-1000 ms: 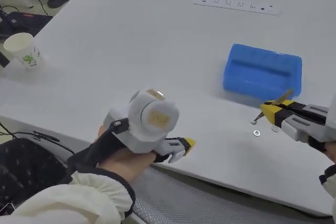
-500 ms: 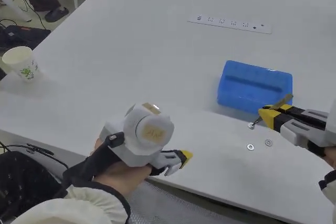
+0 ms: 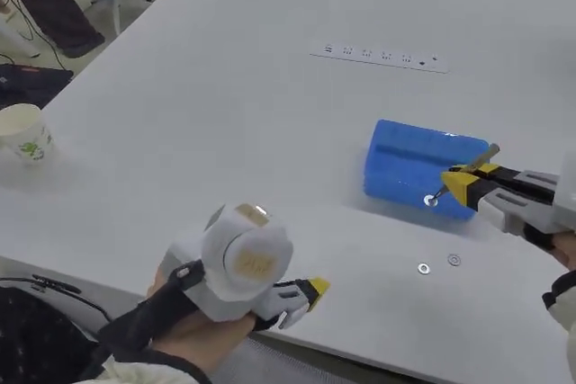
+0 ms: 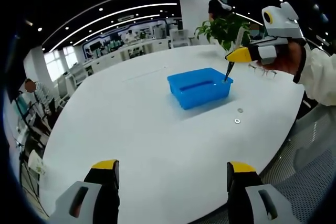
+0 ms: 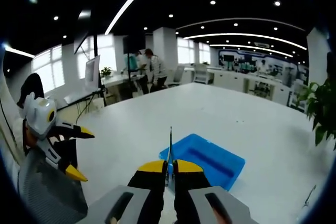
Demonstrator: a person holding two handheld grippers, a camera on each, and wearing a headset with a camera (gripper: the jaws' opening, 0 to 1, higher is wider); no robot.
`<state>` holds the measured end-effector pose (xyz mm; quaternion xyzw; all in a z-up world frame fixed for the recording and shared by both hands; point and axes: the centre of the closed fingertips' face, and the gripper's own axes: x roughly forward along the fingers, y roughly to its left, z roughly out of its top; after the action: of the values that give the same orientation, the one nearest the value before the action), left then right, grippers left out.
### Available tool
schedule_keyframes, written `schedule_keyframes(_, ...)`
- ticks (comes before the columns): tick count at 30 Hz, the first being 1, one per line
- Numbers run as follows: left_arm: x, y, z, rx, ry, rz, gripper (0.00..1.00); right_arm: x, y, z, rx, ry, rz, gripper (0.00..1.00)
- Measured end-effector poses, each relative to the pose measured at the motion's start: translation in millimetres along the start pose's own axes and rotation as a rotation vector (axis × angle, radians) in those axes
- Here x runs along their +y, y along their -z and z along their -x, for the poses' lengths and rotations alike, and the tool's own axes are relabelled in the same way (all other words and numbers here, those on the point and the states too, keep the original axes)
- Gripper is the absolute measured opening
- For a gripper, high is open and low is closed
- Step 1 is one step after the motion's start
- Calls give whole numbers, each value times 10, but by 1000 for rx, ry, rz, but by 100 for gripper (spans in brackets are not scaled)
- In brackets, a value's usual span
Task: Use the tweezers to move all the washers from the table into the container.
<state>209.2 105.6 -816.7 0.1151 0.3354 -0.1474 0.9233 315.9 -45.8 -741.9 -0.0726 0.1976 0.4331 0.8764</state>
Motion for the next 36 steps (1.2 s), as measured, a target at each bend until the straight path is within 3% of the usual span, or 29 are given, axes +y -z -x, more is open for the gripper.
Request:
schedule_keyframes(6, 11, -48, 16, -29, -3, 5, 85, -109, -35, -71, -6, 21, 10, 2)
schedule_keyframes(11, 4, -29, 3, -17, 2, 7, 85, -170, -40, -163, 9, 26, 71, 2)
schedule_keyframes(19, 6, 14, 0, 6, 0, 7, 85, -288, -19, -318, 11, 28, 52, 2)
schedule_keyframes(26, 3, 37, -10, 20, 3, 2, 85, -425, 108, -465, 36, 37, 18, 2)
schedule_keyframes(36, 28, 56, -29, 30, -3, 9, 84, -452, 309, -645, 85, 35, 33, 2)
